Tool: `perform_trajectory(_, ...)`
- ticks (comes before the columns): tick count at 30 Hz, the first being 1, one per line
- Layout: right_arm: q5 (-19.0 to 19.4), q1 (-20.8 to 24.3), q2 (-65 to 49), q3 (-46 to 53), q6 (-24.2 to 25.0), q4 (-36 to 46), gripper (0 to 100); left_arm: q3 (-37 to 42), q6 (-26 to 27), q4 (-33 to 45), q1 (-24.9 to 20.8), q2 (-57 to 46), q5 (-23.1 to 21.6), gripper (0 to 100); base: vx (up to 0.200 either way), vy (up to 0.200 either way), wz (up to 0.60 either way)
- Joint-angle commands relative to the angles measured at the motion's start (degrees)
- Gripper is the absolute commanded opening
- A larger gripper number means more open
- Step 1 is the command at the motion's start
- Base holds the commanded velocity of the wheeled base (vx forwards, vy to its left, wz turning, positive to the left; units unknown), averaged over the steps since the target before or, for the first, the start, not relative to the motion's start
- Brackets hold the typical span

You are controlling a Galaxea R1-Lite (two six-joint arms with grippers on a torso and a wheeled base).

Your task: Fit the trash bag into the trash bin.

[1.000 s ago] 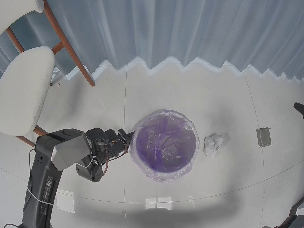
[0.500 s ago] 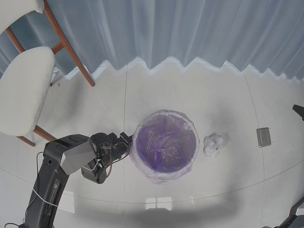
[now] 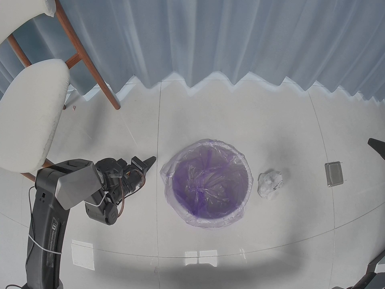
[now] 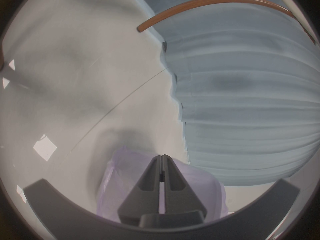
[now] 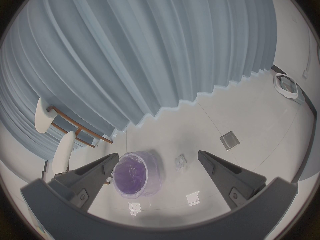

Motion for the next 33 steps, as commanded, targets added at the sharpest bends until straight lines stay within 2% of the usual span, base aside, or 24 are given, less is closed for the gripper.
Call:
perform_trajectory(1, 0.0, 0.0, 0.7, 0.4, 0.0, -0.1, 100, -6.8, 4.1, 1.4, 1.3, 3.5, 0.2, 0, 0.0, 0.0, 0.0)
perform_trajectory(6, 0.0, 0.0, 0.8, -0.1, -0.1, -0.1, 100, -15.2, 8.1, 8.6, -1.3, 8.0, 1.5, 0, 0.0, 0.0, 0.0)
perform_trajectory(10, 0.0, 0.0, 0.6, -0.1, -0.1, -0.1, 100, -24.7, 9.0, 17.8, -2.5, 11.4, 6.7, 0, 0.0, 0.0, 0.0)
perform_trajectory(14, 0.0, 0.0, 0.6, -0.1, -0.1, -0.2, 100, -28.0, 9.7, 23.5, -4.7, 12.6, 7.6, 0, 0.0, 0.0, 0.0)
perform_trajectory(19, 0.0, -0.1, 0.6, 0.0, 0.0, -0.2, 100, -28.2, 10.1, 26.7, -7.9, 12.2, 7.7, 0, 0.0, 0.0, 0.0)
perform_trajectory(22, 0.0, -0.1, 0.6, 0.0, 0.0, -0.1, 100, -28.2, 10.1, 27.6, -8.1, 12.1, 8.3, 0, 0.0, 0.0, 0.0)
perform_trajectory(23, 0.0, -0.1, 0.6, -0.1, 0.0, -0.2, 100, -28.0, 10.1, 28.0, -7.9, 12.0, 9.7, 0, 0.0, 0.0, 0.0)
perform_trajectory(27, 0.0, -0.1, 0.5, 0.3, 0.1, -0.1, 100, -27.7, 10.1, 27.9, -6.6, 11.3, 11.2, 0, 0.0, 0.0, 0.0)
perform_trajectory(28, 0.0, -0.1, 0.4, 0.4, 0.1, -0.2, 100, -26.5, 10.1, 27.5, -4.9, 9.6, 12.4, 0, 0.0, 0.0, 0.0)
perform_trajectory(33, 0.0, -0.1, 0.5, 0.7, 0.1, -0.1, 100, -17.0, 10.0, 26.7, -1.5, 0.9, 12.6, 0, 0.0, 0.0, 0.0)
